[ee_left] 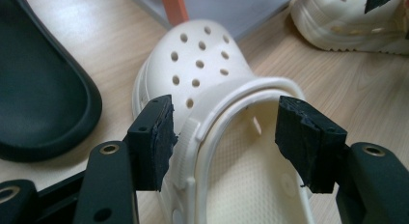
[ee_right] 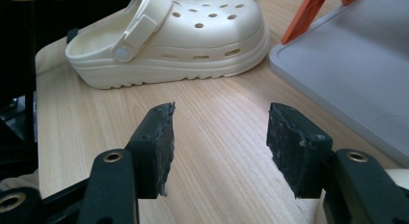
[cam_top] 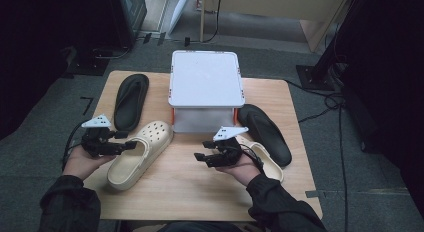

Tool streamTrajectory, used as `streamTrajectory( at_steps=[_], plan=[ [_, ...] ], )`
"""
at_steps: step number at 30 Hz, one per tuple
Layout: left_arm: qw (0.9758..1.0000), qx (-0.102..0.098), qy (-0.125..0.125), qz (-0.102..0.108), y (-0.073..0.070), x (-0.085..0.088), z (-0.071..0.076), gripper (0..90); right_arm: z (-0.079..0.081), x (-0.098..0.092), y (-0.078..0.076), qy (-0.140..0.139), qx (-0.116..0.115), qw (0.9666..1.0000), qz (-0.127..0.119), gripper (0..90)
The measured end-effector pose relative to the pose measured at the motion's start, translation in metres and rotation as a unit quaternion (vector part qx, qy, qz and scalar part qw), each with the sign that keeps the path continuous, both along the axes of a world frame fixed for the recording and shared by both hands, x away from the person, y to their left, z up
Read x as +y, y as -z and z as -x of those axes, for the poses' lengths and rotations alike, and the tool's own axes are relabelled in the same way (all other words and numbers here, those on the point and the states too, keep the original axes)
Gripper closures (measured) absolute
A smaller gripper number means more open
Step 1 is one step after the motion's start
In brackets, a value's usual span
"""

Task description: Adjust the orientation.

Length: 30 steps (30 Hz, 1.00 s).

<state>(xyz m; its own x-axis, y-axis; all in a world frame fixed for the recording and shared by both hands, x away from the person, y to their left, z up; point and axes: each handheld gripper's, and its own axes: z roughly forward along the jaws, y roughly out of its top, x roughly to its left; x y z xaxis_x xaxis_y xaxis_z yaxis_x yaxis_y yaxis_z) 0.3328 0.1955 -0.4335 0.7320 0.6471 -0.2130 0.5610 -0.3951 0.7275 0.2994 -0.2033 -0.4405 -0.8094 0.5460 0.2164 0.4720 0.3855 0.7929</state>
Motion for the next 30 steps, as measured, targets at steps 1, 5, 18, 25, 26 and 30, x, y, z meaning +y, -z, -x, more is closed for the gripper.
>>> streamTrajectory(
  at_steps=[1, 5, 18, 25, 26, 30],
  plan=[
    [1.0000, 0.001, 0.000, -0.003, 0.002, 0.000, -0.001, 39.8, 0.000, 0.002, 0.000, -0.004, 0.000, 1.0000, 0.001, 43.6],
    [0.9999, 0.014, 0.002, -0.006, 0.010, -0.001, -0.005, 41.3, 0.000, 0.003, 0.001, -0.004, 0.001, 1.0000, 0.003, 43.6],
    [0.9992, -0.004, -0.015, -0.036, 0.016, -0.007, -0.010, 61.2, 0.000, 0.004, 0.002, -0.004, -0.002, 0.9999, 0.009, 43.7],
    [0.9990, -0.019, -0.007, -0.041, 0.013, -0.007, -0.005, 69.0, 0.000, 0.003, 0.002, -0.001, -0.003, 1.0000, 0.006, 43.6],
    [0.9990, -0.022, -0.004, -0.040, 0.012, -0.007, -0.004, 72.8, 0.000, 0.003, 0.002, 0.000, -0.003, 1.0000, 0.005, 43.7],
    [0.9991, -0.029, 0.003, -0.030, 0.009, -0.009, -0.001, 77.8, 0.001, 0.004, 0.002, -0.001, -0.003, 1.0000, 0.005, 43.6]
  ],
)
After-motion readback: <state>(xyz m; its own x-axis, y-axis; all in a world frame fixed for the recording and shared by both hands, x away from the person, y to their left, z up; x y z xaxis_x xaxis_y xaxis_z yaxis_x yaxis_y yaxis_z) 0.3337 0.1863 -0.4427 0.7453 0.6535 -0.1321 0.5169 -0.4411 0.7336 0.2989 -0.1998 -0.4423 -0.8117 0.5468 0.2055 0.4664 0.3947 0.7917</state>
